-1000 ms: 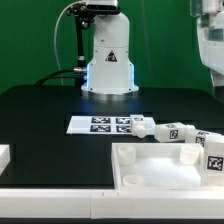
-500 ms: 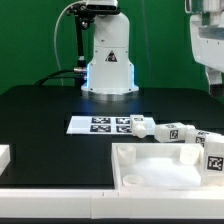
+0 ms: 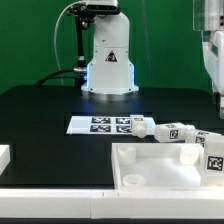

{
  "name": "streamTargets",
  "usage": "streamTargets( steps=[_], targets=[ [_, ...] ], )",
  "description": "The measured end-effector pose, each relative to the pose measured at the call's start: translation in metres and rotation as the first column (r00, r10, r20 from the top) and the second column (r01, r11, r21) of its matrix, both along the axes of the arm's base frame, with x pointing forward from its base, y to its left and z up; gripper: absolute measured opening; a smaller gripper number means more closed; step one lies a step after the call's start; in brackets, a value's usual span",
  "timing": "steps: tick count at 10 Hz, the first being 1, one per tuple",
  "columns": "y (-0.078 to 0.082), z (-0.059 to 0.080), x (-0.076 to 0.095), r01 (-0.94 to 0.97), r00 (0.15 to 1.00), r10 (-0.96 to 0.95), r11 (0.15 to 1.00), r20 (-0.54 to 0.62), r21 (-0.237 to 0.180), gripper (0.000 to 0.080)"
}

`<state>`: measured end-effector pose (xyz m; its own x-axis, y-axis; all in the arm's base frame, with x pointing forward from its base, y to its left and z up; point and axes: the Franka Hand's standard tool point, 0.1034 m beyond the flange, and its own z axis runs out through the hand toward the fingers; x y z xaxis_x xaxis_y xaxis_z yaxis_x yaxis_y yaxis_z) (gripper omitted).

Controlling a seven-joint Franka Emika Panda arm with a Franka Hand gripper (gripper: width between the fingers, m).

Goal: Assemble square table

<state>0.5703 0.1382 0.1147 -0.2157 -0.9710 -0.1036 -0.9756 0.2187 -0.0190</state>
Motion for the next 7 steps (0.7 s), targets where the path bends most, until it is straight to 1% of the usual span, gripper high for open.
streamTargets(
  steps=[1,2,3,4,5,7],
  targets=[
    [0.001,-0.001,-0.001,-0.001,1.000,0.001,1.000,-0.002,0.000,0.0648],
    [0.008,-0.009,-0.016,0.100,0.994,-0.101,0.995,-0.035,-0.006,0.0648],
    [0.017,-0.021,-0.044,0.095,0.992,-0.096,0.995,-0.077,-0.019,0.0648],
    [0.020,-0.030,-0.060,0.074,0.992,-0.077,0.997,-0.101,-0.029,0.0648],
    [0.023,-0.033,-0.063,0.038,0.993,-0.041,0.999,-0.106,-0.030,0.0648],
    [0.023,-0.034,-0.063,0.036,0.994,-0.038,0.999,-0.106,-0.030,0.0648]
  ],
)
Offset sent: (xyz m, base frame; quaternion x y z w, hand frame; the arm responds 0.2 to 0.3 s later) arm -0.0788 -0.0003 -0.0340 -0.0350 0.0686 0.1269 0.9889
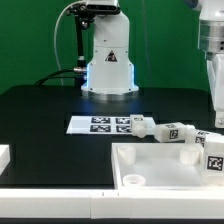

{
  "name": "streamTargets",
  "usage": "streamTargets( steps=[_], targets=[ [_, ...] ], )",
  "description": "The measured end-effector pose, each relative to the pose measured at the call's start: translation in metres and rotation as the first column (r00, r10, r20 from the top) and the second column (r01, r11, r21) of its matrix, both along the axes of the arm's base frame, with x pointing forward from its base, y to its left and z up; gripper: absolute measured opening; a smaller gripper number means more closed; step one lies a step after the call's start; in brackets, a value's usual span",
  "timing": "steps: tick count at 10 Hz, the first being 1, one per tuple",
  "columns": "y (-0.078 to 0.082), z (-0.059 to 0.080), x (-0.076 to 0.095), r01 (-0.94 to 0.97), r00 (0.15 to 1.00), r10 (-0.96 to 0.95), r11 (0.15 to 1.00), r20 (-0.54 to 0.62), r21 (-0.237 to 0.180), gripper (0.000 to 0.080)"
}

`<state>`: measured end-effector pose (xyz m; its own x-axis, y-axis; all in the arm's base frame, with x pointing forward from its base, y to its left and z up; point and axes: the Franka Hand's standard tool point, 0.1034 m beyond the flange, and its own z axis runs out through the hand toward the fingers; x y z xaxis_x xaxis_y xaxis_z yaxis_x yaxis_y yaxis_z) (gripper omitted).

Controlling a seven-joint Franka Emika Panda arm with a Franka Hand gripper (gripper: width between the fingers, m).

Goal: Assemble square table

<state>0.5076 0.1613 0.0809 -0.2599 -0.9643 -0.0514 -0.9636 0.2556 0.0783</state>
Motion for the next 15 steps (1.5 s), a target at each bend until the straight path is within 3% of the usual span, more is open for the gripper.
streamTargets(
  steps=[2,3,4,8,13,15],
  targets=[
    [0.001,-0.006,-0.006,0.027,1.000,-0.027,1.000,-0.003,-0.009,0.0648],
    [0.003,-0.023,-0.026,0.008,1.000,-0.009,1.000,-0.026,-0.029,0.0648],
    [0.004,-0.033,-0.036,-0.008,0.999,0.007,0.999,-0.047,-0.038,0.0648],
    [0.002,-0.053,-0.047,-0.027,0.997,0.022,0.998,-0.078,-0.061,0.0648],
    [0.001,-0.062,-0.050,-0.039,0.995,0.032,0.997,-0.093,-0.073,0.0621],
    [0.001,-0.062,-0.050,-0.039,0.995,0.032,0.997,-0.094,-0.074,0.0271]
  ],
)
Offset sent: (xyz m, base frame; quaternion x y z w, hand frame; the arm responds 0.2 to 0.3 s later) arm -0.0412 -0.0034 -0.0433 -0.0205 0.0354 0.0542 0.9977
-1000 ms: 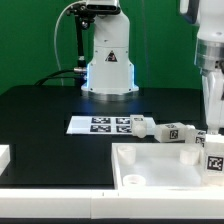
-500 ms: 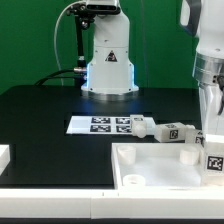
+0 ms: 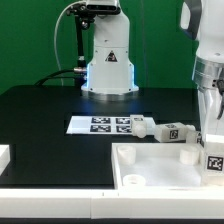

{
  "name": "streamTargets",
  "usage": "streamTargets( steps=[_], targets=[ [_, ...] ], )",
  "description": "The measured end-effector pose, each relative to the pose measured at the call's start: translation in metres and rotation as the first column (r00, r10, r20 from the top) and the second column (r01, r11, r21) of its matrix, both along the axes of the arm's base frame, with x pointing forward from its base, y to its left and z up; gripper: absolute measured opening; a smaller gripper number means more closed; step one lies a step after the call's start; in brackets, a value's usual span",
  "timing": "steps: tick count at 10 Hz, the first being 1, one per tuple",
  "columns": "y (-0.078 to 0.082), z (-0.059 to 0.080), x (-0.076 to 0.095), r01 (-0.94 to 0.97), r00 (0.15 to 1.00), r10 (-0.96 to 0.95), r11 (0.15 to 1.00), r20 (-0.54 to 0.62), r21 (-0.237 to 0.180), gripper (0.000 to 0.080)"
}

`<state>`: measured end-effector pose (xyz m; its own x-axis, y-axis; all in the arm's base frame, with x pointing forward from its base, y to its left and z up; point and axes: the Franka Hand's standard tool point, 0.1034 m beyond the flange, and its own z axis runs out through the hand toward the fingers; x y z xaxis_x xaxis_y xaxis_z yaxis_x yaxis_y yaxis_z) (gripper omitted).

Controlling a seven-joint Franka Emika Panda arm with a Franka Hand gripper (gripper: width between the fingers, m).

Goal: Assemble square table

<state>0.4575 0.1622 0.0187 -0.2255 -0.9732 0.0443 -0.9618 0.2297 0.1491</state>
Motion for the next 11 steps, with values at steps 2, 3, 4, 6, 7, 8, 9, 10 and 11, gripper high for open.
streamTargets(
  steps=[2,3,4,6,7,8,9,10,11],
  targets=[
    [0.000,0.002,0.002,-0.019,1.000,0.019,1.000,0.003,0.006,0.0272],
    [0.003,0.019,0.011,-0.082,0.996,0.081,0.996,0.030,0.035,0.0272],
    [0.002,0.038,0.017,-0.155,0.987,0.151,0.986,0.062,0.064,0.0272],
    [-0.030,0.076,0.010,-0.505,0.860,0.487,0.856,0.153,0.110,0.0272],
    [-0.044,0.081,0.004,-0.618,0.783,0.596,0.779,0.175,0.111,0.0272],
    [-0.056,0.085,0.003,-0.714,0.697,0.691,0.692,0.192,0.104,0.0274],
    [-0.063,0.086,0.003,-0.746,0.662,0.721,0.661,0.206,0.085,0.0274],
    [-0.062,0.085,0.003,-0.776,0.627,0.751,0.625,0.208,0.083,0.0274],
    [-0.062,0.085,0.003,-0.833,0.551,0.806,0.549,0.214,0.077,0.0275]
  ],
)
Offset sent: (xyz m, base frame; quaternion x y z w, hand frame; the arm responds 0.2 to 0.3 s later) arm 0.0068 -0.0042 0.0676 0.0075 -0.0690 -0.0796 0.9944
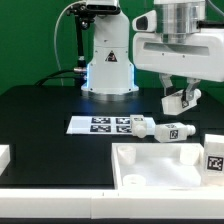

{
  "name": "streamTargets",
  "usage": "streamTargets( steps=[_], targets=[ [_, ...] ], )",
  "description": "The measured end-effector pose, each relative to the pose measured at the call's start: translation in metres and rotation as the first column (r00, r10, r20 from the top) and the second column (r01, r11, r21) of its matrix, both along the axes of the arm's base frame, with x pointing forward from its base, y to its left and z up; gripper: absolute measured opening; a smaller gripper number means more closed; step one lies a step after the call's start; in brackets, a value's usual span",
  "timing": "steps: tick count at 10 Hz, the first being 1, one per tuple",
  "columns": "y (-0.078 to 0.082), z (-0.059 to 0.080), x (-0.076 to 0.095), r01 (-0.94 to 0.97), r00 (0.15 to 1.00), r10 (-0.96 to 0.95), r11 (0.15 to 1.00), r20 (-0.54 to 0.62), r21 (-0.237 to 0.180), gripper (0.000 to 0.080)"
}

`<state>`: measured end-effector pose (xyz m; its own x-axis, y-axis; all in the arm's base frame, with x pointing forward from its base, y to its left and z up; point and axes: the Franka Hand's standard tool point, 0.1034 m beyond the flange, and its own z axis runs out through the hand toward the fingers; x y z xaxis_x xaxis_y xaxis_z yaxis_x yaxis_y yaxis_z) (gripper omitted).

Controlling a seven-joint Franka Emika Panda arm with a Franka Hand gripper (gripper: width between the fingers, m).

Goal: Assemble square table

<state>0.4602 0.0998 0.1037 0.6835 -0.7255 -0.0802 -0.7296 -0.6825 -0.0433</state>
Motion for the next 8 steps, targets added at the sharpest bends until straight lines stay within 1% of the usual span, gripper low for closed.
streamTargets(
  steps=[2,3,4,5,6,7,8],
  targets=[
    [-0.002,-0.001,0.000,-0.131,0.991,0.131,0.991,0.011,0.001,0.0275],
    [-0.022,-0.006,-0.005,-0.307,0.952,0.307,0.952,0.016,-0.003,0.0275],
    [-0.041,-0.011,-0.009,-0.383,0.924,0.383,0.924,0.010,-0.006,0.0275],
    [-0.059,-0.019,-0.012,-0.472,0.881,0.472,0.881,-0.002,-0.020,0.0275],
    [-0.082,-0.028,-0.010,-0.592,0.806,0.592,0.804,-0.008,-0.056,0.0275],
    [-0.105,-0.034,-0.008,-0.652,0.757,0.653,0.754,-0.016,-0.080,0.0275],
    [-0.114,-0.035,-0.007,-0.697,0.715,0.699,0.711,-0.016,-0.093,0.0275]
  ],
)
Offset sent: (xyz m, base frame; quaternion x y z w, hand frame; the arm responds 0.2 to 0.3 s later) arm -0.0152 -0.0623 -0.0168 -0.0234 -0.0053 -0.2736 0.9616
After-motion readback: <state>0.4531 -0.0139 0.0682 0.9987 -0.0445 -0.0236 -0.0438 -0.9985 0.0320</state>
